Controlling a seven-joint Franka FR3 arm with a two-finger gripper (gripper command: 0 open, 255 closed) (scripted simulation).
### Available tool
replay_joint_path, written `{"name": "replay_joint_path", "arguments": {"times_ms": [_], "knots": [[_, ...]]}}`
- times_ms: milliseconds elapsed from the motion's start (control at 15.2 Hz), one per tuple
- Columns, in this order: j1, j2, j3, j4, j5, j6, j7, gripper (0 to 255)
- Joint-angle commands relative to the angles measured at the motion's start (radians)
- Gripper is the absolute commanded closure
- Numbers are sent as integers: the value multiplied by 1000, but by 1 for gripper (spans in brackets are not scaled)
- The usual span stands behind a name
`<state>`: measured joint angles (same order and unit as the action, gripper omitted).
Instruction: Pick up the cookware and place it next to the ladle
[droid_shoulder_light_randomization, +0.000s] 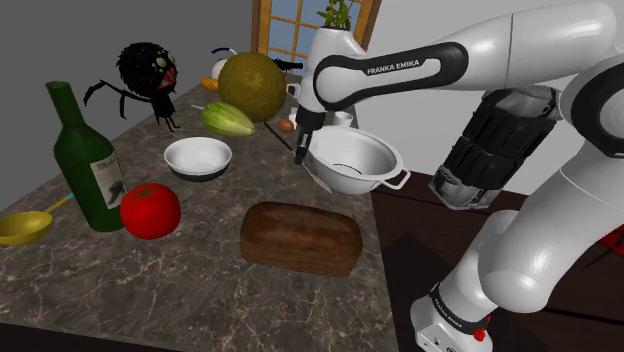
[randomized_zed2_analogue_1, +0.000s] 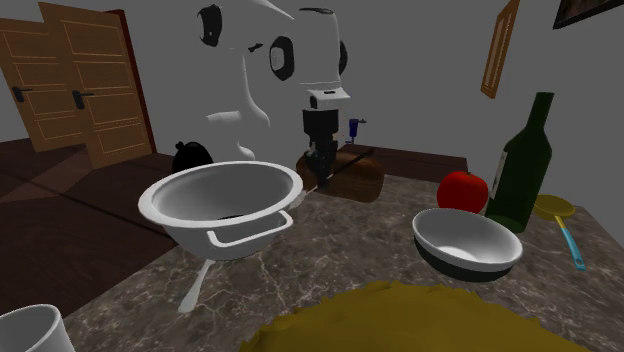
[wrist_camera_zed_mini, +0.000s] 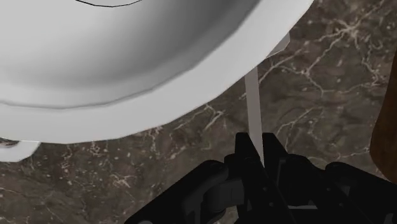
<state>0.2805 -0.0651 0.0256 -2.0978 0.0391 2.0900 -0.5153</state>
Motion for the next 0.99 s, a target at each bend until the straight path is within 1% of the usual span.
{"name": "replay_joint_path", "arguments": {"times_ms": [0,462,924], "knots": [[0,-7,0,14,-1,-21,0,255],[78,72,85,107,-15,-30,170,255],[161,194,155,259,-51,-59,337,255]]}}
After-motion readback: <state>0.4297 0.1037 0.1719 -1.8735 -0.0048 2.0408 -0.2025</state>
